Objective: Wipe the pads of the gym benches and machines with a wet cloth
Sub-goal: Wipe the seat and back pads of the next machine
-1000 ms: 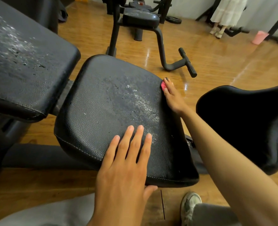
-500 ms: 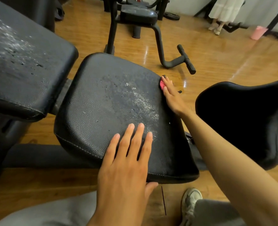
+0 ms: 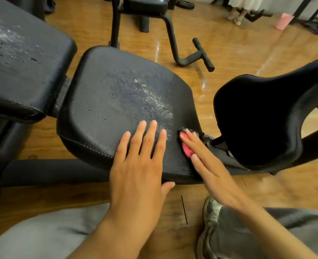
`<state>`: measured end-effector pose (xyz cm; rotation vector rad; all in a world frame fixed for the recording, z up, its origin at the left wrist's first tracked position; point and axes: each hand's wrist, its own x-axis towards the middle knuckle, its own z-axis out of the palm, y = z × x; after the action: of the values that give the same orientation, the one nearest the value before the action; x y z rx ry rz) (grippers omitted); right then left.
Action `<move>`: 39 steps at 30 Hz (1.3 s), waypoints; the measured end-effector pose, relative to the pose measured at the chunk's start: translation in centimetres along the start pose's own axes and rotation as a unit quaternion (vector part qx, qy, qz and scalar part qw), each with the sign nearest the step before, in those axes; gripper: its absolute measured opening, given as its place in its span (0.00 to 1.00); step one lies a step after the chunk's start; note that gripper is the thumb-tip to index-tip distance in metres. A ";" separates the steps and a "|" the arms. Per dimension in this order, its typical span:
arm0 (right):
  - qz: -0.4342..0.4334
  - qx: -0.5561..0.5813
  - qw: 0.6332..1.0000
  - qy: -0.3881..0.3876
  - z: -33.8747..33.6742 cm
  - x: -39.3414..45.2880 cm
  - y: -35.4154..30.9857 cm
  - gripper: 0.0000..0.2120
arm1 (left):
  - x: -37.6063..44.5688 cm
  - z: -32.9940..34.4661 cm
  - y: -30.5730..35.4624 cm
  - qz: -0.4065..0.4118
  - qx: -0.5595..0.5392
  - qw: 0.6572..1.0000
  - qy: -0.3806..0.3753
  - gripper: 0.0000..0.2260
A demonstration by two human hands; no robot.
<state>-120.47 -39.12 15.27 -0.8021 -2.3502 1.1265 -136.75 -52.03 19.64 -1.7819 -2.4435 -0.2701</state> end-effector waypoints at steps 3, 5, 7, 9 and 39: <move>-0.053 -0.026 0.998 0.003 1.1 -3.9 -1.6 0.23 | 0.0 0.0 -0.1 0.006 0.003 1.000 0.003 0.53; -0.068 -0.036 0.997 0.010 0.9 -2.5 -1.1 0.23 | -0.1 -0.1 -0.1 0.006 0.006 1.000 0.003 0.53; -0.039 -0.011 0.999 0.013 0.3 1.1 0.7 0.22 | -0.2 -0.1 -0.1 0.010 0.014 1.000 0.000 0.52; 0.029 0.015 0.999 0.038 -0.6 5.4 3.3 0.21 | -0.2 -0.1 -0.1 0.013 0.023 1.000 -0.002 0.51; 0.021 0.017 0.997 0.068 2.3 0.6 -1.9 0.21 | -1.2 -0.8 -1.2 -0.046 0.061 0.996 0.042 0.60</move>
<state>-122.81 -40.98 15.49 -0.8912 -2.2065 1.0907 -137.48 -53.70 20.06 -1.5786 -2.4311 -0.1953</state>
